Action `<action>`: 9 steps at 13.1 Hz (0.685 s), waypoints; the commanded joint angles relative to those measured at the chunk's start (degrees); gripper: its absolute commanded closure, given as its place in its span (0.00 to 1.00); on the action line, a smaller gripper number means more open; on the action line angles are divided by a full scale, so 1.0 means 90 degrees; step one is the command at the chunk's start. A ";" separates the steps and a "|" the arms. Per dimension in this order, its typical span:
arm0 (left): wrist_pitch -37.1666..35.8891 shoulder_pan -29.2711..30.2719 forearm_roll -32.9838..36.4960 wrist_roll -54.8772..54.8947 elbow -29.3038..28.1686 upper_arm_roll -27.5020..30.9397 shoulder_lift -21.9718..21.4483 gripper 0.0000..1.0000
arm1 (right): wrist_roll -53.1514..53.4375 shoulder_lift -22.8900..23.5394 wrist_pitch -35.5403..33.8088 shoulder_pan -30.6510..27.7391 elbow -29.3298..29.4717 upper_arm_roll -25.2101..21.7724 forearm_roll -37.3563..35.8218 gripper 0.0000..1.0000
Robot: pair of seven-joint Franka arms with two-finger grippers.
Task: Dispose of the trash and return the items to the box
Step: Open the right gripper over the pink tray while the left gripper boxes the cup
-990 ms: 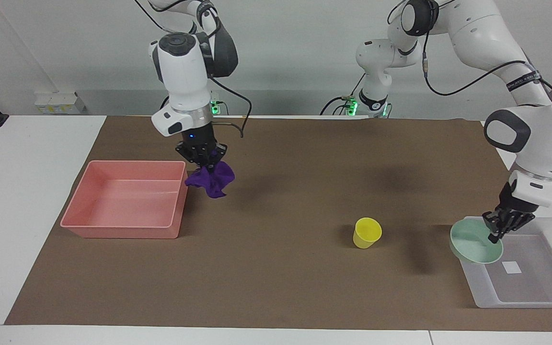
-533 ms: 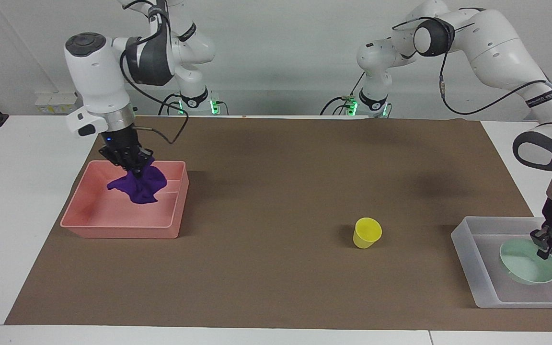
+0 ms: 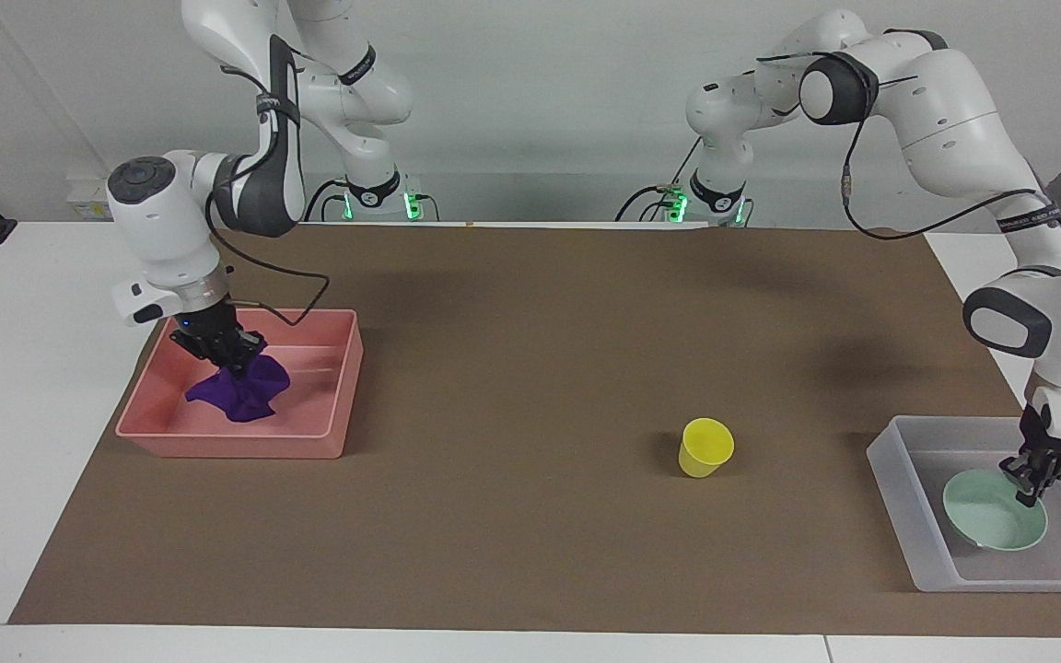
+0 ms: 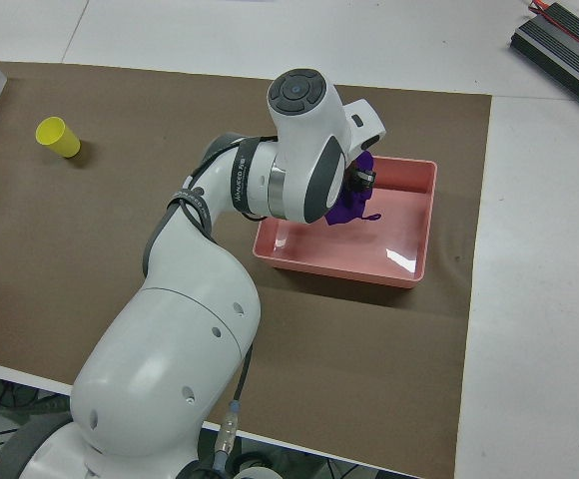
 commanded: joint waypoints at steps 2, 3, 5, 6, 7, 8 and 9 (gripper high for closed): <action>0.0062 -0.0097 0.0221 0.0056 -0.0153 0.0011 -0.0214 0.12 | -0.0069 0.0129 0.0610 -0.0086 -0.0379 0.0074 0.0024 1.00; 0.0052 -0.0107 0.0522 0.0085 -0.0094 0.0002 -0.0223 0.07 | -0.0030 0.0168 0.0620 -0.0076 -0.0398 0.0084 0.0024 1.00; -0.0278 -0.0155 0.0817 0.0114 0.0081 -0.0047 -0.0301 0.00 | -0.0029 0.0169 0.0610 -0.0076 -0.0418 0.0074 0.0024 0.70; -0.0444 -0.0233 0.0818 0.0163 0.0111 -0.0066 -0.0456 0.00 | -0.0039 0.0169 0.0610 -0.0076 -0.0418 0.0074 0.0024 0.37; -0.0494 -0.0359 0.0818 0.0173 0.0073 -0.0076 -0.0603 0.00 | -0.0030 0.0169 0.0610 -0.0076 -0.0399 0.0084 0.0024 0.00; -0.0611 -0.0554 0.0798 0.0164 0.0044 -0.0067 -0.0788 0.00 | -0.0049 0.0169 0.0610 -0.0076 -0.0369 0.0084 0.0014 0.00; -0.0893 -0.0720 0.0798 0.0144 0.0043 -0.0067 -0.0944 0.00 | -0.0059 0.0140 0.0552 0.0001 -0.0292 0.0084 0.0014 0.00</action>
